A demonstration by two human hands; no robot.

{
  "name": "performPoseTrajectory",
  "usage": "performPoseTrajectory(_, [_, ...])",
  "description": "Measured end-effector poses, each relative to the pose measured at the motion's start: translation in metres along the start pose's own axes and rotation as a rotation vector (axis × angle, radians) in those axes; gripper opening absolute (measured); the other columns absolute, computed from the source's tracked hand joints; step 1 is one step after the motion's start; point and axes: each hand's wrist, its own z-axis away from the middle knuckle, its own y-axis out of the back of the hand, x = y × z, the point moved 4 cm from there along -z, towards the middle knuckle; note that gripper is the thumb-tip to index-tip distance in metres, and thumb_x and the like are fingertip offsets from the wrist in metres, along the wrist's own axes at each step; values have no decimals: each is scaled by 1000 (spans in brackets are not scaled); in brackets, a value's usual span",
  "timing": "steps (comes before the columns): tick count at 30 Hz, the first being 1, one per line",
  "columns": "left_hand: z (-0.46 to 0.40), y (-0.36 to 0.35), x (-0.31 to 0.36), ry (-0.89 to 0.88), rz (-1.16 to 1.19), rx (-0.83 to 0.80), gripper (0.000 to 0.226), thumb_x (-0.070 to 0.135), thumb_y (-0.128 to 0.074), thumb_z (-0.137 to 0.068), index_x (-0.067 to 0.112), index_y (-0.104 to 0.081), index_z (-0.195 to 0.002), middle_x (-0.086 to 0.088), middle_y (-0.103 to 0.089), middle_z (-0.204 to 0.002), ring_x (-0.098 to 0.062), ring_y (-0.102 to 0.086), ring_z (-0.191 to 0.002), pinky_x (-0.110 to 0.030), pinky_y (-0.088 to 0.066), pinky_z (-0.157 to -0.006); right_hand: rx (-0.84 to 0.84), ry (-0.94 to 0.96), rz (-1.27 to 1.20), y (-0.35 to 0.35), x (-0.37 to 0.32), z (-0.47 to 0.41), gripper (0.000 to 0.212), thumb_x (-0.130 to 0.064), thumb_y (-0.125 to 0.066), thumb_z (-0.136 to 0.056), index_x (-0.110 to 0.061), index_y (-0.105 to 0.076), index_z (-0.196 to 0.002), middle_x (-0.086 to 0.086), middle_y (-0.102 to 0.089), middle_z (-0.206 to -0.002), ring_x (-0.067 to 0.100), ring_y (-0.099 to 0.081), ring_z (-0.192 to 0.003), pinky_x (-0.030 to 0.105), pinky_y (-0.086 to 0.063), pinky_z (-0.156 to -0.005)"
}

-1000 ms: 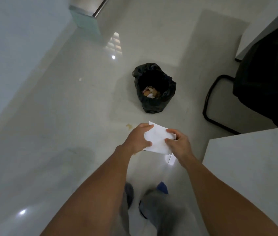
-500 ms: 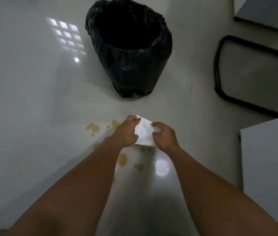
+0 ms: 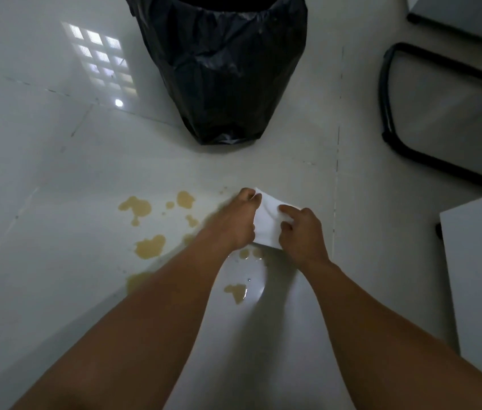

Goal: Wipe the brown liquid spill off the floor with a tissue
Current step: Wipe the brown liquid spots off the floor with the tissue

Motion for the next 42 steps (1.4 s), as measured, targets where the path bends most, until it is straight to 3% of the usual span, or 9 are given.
performPoseTrajectory(6, [-3,-17,38,19,-113,-80,77,4,-61,-81,12,-23,-147,2,-6,-157,-30,-57,-102,-40,-50,-88,47,-90,35,27,43,11,33,-6,-52,-94,-8,-58,-125,3,-41,-101,17,-48,-89,18,-37,-82])
performPoseTrajectory(8, [-3,-16,43,14,-190,-65,77,7,-63,-77,12,-25,-144,-2,-14,-153,-29,-53,-98,-41,-50,-84,124,-76,119,34,53,19,25,-11,-55,-91,-9,-57,-116,0,-43,-102,18,-49,-95,21,-42,-76])
performPoseTrajectory(10, [-3,-13,43,-29,-290,-18,72,15,-67,-76,12,-33,-139,-1,-13,-150,-28,-48,-106,-39,-48,-84,225,41,275,35,49,24,36,-13,-56,-89,-9,-55,-124,9,-49,-125,25,-45,-114,33,-45,-88])
performPoseTrajectory(13, [-3,-12,39,-97,-410,16,68,29,-65,-77,13,-38,-137,0,-15,-149,-27,-39,-115,-38,-44,-86,131,237,355,21,34,23,50,-23,-44,-97,-6,-38,-143,15,-32,-153,31,-26,-142,46,-26,-113])
performPoseTrajectory(17, [1,-14,34,-152,-573,84,66,42,-53,-83,20,-32,-142,-1,-12,-155,-30,-30,-123,-43,-31,-98,-101,307,488,-6,31,21,61,-29,-28,-102,-11,0,-153,9,1,-162,26,4,-149,43,4,-118])
performPoseTrajectory(20, [3,-17,27,-149,-622,94,65,48,-45,-89,22,-27,-145,0,-4,-160,-31,-24,-133,-45,-29,-97,-111,403,619,-16,35,27,62,-25,-32,-100,-10,-5,-154,9,-4,-162,28,2,-149,48,5,-118])
performPoseTrajectory(27, [25,-8,6,-111,-446,166,54,34,-32,-98,19,-24,-150,0,-16,-161,-21,-12,-147,-44,-22,-110,-146,406,431,-14,27,28,58,-31,-27,-103,-8,-9,-153,7,-1,-162,22,4,-149,39,-2,-121])
performPoseTrajectory(36, [79,21,-57,-6,-349,409,46,36,-40,-94,14,-48,-134,-6,-48,-138,-23,-50,-123,-46,-37,-98,-163,330,424,-26,17,20,64,-40,-30,-100,-13,-6,-153,4,-2,-162,23,-2,-148,43,-12,-118])
performPoseTrajectory(42, [125,37,-127,202,-155,557,54,35,-28,-93,6,-45,-137,-14,-42,-145,-28,-25,-143,-45,-26,-110,-96,229,410,-40,11,23,61,-35,-32,-99,-12,-13,-152,6,-9,-162,27,-8,-147,46,-14,-117])
